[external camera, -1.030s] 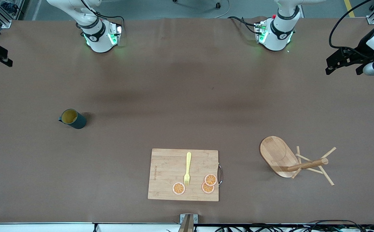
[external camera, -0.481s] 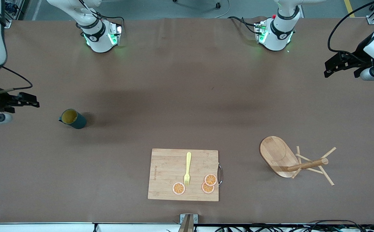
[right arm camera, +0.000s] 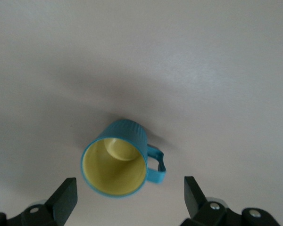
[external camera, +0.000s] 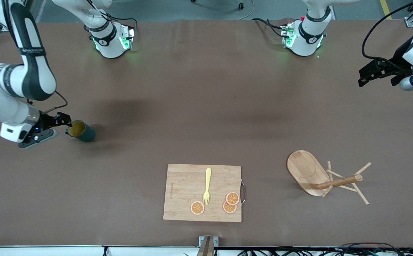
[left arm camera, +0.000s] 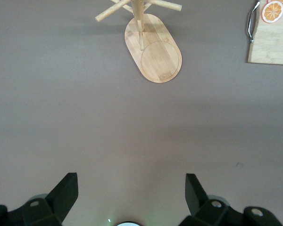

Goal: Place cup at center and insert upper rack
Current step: 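Reach the right gripper down to the teal mug, then grasp the teal mug rim with the right gripper and carry it toward the table center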

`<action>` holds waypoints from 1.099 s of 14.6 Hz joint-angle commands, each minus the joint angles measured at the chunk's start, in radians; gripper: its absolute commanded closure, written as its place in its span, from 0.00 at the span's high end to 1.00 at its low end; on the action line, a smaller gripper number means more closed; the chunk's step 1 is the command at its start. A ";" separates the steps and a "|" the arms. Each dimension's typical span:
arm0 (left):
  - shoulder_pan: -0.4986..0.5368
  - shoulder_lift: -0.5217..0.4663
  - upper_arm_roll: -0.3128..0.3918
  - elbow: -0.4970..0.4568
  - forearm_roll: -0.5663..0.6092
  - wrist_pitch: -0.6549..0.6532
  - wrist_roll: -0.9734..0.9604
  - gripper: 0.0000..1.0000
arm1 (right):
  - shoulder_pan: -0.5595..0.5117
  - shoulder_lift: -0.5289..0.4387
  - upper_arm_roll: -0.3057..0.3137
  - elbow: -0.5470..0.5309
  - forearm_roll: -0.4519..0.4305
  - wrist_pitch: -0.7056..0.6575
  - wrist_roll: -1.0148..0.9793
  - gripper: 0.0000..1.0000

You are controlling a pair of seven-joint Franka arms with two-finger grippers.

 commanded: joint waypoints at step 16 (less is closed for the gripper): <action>0.004 0.011 -0.004 0.012 0.007 -0.013 -0.011 1.00 | 0.130 -0.056 0.019 -0.041 0.118 -0.111 0.310 0.00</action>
